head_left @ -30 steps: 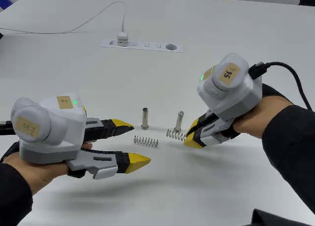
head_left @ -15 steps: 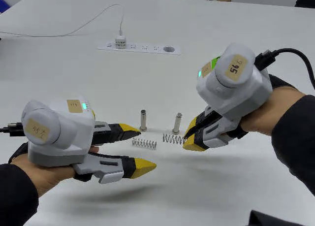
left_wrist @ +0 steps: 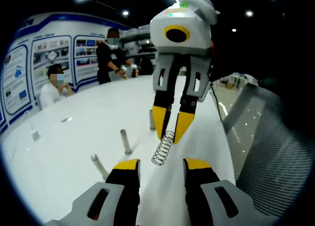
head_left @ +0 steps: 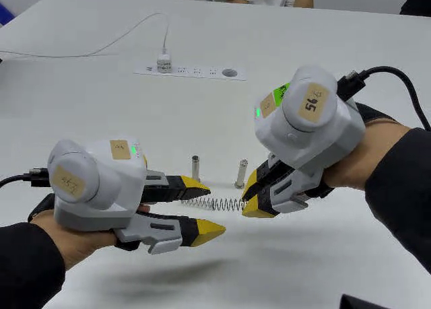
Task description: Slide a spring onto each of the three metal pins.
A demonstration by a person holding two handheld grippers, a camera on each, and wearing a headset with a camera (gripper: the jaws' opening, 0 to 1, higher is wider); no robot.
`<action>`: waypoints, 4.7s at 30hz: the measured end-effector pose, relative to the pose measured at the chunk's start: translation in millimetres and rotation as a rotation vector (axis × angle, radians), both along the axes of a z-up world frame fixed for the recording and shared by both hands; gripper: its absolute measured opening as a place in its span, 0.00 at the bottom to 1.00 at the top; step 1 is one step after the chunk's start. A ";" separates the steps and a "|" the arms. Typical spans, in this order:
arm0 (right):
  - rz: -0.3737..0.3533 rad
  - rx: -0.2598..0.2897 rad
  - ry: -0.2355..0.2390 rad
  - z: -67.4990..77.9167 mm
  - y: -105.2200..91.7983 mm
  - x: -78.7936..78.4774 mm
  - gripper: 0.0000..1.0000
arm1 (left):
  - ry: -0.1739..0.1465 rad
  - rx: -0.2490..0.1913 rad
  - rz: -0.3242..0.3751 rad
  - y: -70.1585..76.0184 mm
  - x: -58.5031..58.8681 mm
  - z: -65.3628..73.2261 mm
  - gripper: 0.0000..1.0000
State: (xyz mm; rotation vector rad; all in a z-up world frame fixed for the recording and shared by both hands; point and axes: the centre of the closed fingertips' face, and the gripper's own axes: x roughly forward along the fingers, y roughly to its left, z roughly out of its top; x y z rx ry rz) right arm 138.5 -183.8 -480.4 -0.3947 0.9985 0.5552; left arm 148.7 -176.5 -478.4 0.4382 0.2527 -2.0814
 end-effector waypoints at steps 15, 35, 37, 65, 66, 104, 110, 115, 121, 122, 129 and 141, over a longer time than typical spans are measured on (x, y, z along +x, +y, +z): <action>0.053 -0.029 0.004 -2.7 3.6 -1.0 0.12 | -0.014 -0.014 -0.034 -0.6 -4.6 -0.5 0.19; 0.061 0.004 -0.017 8.7 10.5 -0.8 0.12 | -0.037 -0.017 -0.040 -0.2 -4.4 -4.3 0.12; 0.065 0.008 -0.028 12.5 12.3 1.0 0.12 | -0.038 -0.016 -0.039 -0.1 -4.1 -4.6 0.12; 0.070 0.050 -0.089 27.4 28.8 14.1 0.16 | -0.026 -0.029 -0.055 -0.3 -10.4 -1.8 0.11; 0.070 0.051 -0.089 27.3 29.1 14.2 0.15 | -0.023 -0.031 -0.054 -0.5 -10.3 -1.1 0.11; -0.048 -0.006 -0.092 35.1 -24.7 13.8 0.12 | 0.017 0.003 0.081 14.6 22.1 -11.3 0.31; -0.069 -0.019 -0.094 37.4 -32.5 16.1 0.12 | 0.019 0.007 0.098 17.4 25.6 -12.4 0.31; -0.078 -0.034 -0.092 39.9 -38.6 16.3 0.12 | 0.022 0.009 0.102 18.9 25.3 -14.4 0.32; -0.095 -0.054 -0.100 44.8 -49.3 22.3 0.12 | 0.026 0.008 0.106 19.1 25.1 -14.9 0.32; -0.098 -0.056 -0.103 45.8 -50.6 23.8 0.12 | 0.025 0.007 0.106 19.1 25.3 -14.8 0.32; -0.116 -0.092 -0.097 42.4 -62.7 34.0 0.12 | 0.028 0.008 0.111 19.5 26.6 -14.7 0.33; -0.128 -0.088 -0.065 29.9 -68.7 45.3 0.12 | 0.032 0.015 0.118 21.6 28.9 -16.8 0.33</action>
